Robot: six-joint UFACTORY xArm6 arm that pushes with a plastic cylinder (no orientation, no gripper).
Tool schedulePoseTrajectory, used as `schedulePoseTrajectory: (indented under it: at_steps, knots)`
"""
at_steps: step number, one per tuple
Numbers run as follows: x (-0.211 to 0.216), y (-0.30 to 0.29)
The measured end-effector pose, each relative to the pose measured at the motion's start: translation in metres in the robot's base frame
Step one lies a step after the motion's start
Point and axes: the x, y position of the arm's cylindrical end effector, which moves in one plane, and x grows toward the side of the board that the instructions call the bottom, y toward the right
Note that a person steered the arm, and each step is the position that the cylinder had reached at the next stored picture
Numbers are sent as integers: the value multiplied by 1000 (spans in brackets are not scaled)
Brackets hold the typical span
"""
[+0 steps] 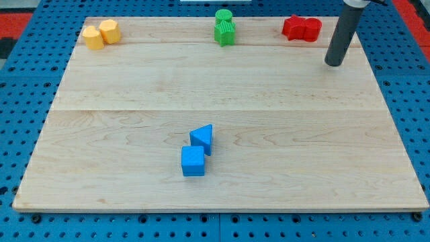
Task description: Move your arm towards the red circle
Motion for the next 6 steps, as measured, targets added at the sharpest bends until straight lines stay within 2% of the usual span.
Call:
schedulePoseTrajectory:
  at_steps: [1,2,3,4,5,6]
  knots:
    - [33,-14]
    - [41,-26]
    - [18,25]
    - [-24,64]
    - [-80,65]
    - [-102,40]
